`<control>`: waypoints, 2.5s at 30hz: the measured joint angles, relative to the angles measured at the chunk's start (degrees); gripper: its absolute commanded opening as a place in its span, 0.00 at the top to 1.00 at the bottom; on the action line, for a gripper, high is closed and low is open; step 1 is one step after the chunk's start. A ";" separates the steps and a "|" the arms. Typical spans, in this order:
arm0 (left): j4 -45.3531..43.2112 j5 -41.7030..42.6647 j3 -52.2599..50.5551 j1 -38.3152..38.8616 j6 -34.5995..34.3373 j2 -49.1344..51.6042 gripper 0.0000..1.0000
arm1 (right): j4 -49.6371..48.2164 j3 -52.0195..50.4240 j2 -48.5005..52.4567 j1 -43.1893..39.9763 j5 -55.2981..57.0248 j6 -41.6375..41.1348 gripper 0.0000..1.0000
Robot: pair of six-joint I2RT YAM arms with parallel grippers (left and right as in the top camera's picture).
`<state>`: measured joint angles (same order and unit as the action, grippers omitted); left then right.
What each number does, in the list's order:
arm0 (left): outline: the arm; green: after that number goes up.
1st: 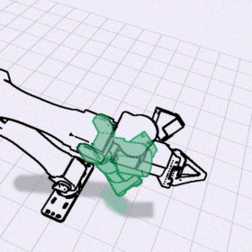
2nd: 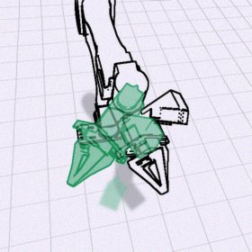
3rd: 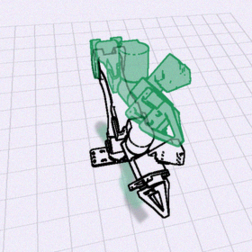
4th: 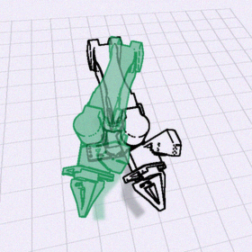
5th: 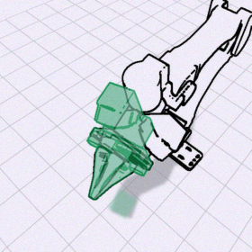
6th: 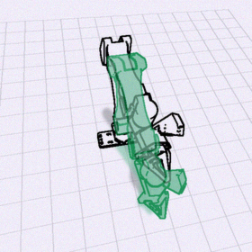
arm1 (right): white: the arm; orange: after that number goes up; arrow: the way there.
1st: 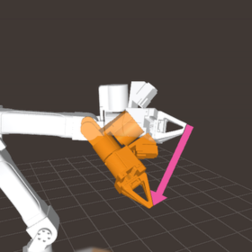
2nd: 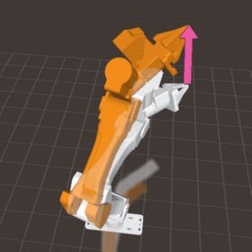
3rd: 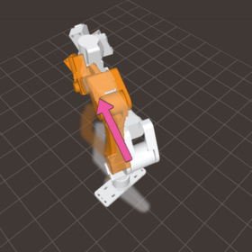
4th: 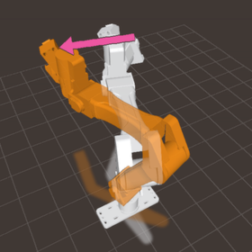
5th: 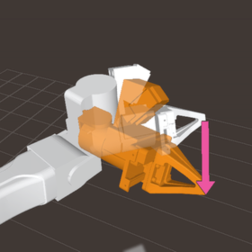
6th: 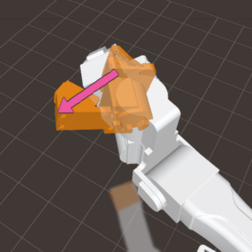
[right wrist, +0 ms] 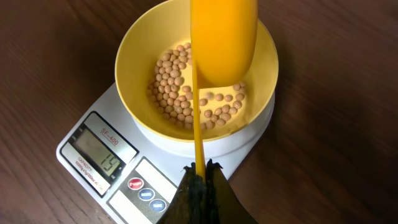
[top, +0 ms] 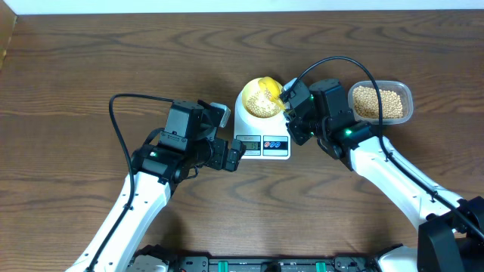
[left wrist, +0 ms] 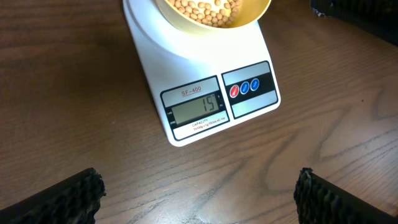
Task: Scoop item into bowl and weigh 50g on scale
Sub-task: 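Tip the scoop to pour soybeans into the yellow bowl, then carry the empty scoop back to the soybean tub with the right gripper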
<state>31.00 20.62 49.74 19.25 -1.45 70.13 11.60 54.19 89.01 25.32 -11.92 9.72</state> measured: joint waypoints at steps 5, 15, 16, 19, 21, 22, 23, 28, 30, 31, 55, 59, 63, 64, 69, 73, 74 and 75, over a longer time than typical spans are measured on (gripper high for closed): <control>0.00 0.00 0.00 0.00 0.00 0.00 0.00 | 0.02 0.00 -0.09 0.00 0.02 0.96 0.99; 0.00 0.00 0.00 0.00 0.00 0.00 0.00 | 2.25 0.00 -0.63 1.77 2.73 4.24 0.99; 0.00 0.00 0.00 0.00 0.00 0.00 0.00 | 1.99 0.00 -0.66 2.40 3.21 4.42 0.99; 0.00 0.00 0.00 0.00 0.00 0.00 0.00 | 1.11 0.00 -0.66 3.74 4.63 4.70 0.99; 0.00 0.00 0.00 0.00 0.00 0.00 0.00 | 0.96 0.00 -0.66 3.98 5.05 4.85 0.99; 0.00 0.00 0.00 0.00 0.00 0.00 0.00 | 0.92 0.00 -0.68 4.00 5.16 4.90 0.99; 0.00 0.00 0.00 0.00 0.00 0.00 0.00 | 0.83 0.00 -0.68 4.04 5.46 4.90 0.99; 0.02 0.00 0.00 0.00 0.00 0.00 0.00 | 0.76 0.00 -1.29 4.11 6.01 4.94 0.99; 0.02 0.00 0.00 0.00 0.00 0.00 0.00 | 0.76 0.00 -2.27 4.13 6.16 4.96 0.99; 0.00 0.00 0.00 0.00 0.00 0.00 0.00 | 0.76 0.00 -2.97 4.13 6.34 5.01 0.99; 0.02 0.00 0.00 0.00 0.00 0.02 0.00 | -2.27 0.00 -7.50 -5.22 -0.92 -18.23 0.99; 0.00 0.00 0.00 0.00 0.00 0.02 0.00 | 0.37 0.04 -10.16 -15.72 -8.85 -25.00 0.99; 0.00 0.00 0.00 0.00 0.00 0.02 0.00 | 7.87 0.24 -11.04 -24.81 -11.30 -28.13 0.99; 0.00 0.00 0.00 0.00 0.00 0.00 0.00 | 9.55 0.24 -11.04 -26.34 -11.52 -28.55 0.99; 0.02 0.00 0.00 0.00 0.00 0.02 0.00 | 21.49 1.88 -11.04 -34.40 -10.14 -27.19 0.99; 0.00 0.00 0.00 0.00 0.00 0.02 0.00 | 28.39 6.64 -11.02 -35.71 -4.61 -24.44 0.99; 0.00 -0.02 0.00 0.00 0.00 0.02 0.00 | 28.59 7.34 -11.04 -35.69 -3.67 -24.04 0.99; 0.00 -0.02 0.00 0.00 0.00 0.02 0.00 | 28.68 7.85 -11.04 -35.69 -2.84 -23.61 0.99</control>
<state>31.00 20.60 49.74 19.25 -1.45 70.15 40.27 62.04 77.97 -10.37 -14.76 -13.89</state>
